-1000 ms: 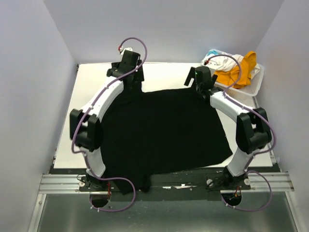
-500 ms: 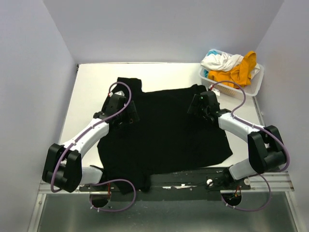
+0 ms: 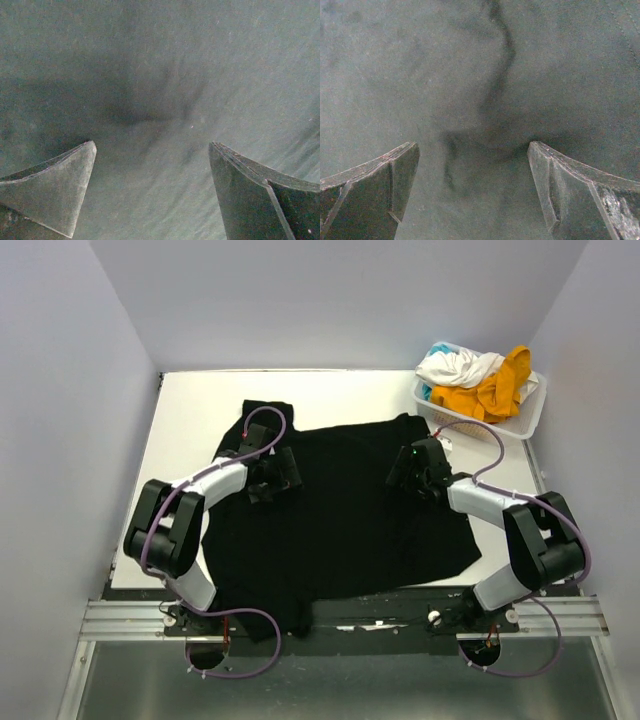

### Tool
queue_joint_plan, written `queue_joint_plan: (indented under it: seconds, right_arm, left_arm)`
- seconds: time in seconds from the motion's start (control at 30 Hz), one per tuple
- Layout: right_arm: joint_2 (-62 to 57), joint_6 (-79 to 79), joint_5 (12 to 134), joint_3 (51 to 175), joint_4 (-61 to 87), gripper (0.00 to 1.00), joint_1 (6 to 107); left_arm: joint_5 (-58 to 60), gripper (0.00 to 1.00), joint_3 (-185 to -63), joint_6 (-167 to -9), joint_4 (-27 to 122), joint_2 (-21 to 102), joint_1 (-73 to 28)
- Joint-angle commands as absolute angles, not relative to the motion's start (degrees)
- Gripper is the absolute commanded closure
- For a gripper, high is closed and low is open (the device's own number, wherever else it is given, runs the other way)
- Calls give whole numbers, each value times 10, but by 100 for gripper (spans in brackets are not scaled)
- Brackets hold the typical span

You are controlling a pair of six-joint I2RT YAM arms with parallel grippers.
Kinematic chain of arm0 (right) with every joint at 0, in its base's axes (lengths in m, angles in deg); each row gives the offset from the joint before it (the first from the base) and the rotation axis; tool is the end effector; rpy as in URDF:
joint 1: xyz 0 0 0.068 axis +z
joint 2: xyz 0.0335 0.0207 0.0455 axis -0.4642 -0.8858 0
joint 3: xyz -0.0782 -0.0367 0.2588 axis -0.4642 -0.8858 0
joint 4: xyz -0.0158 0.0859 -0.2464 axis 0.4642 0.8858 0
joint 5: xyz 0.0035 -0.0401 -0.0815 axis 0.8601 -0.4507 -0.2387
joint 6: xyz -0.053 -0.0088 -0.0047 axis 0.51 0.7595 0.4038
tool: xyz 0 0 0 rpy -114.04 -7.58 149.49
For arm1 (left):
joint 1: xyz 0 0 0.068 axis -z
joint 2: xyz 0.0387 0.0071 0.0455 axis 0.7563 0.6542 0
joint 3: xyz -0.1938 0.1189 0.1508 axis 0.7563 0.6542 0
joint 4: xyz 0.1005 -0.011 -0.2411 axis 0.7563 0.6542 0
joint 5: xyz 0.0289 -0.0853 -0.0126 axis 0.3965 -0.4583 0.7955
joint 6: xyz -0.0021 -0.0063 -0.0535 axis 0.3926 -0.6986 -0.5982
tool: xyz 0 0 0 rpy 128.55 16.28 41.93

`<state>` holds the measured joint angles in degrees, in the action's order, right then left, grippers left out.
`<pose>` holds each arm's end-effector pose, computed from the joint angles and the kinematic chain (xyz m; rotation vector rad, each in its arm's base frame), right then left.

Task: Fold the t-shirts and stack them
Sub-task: Flatten out the tshirt

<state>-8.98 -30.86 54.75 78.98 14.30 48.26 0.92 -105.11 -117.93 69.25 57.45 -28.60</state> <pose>0.2783 0.0975 0.1613 0.4424 2.3654 0.2520 0.2932 -0.1153 0.1762 -0.4357 2.6607 -0.5539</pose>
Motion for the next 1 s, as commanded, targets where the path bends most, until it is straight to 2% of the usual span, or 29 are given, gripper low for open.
queue_joint_plan:
  seconds: [0.0,0.2,0.37,0.7,0.77,0.97]
  right_arm:
    - [-139,-323,540,807,142,0,481]
    - [-217,-324,528,862,152,0,481]
    - [-266,-332,539,921,168,0,481]
    - [-249,-345,555,922,165,0,480]
    - [-230,-340,549,915,172,0,480]
    - [-145,-331,553,869,168,0,481]
  left_arm:
    - [-9,1,-1115,-1180,730,635,-319]
    - [-6,1,-1234,-1149,788,715,-360]
    - [-33,1,-1383,-1136,944,805,-374]
    - [-65,1,-1389,-1100,949,802,-376]
    - [-76,1,-1365,-1099,925,769,-375]
    - [22,1,-1236,-1130,849,620,-377]
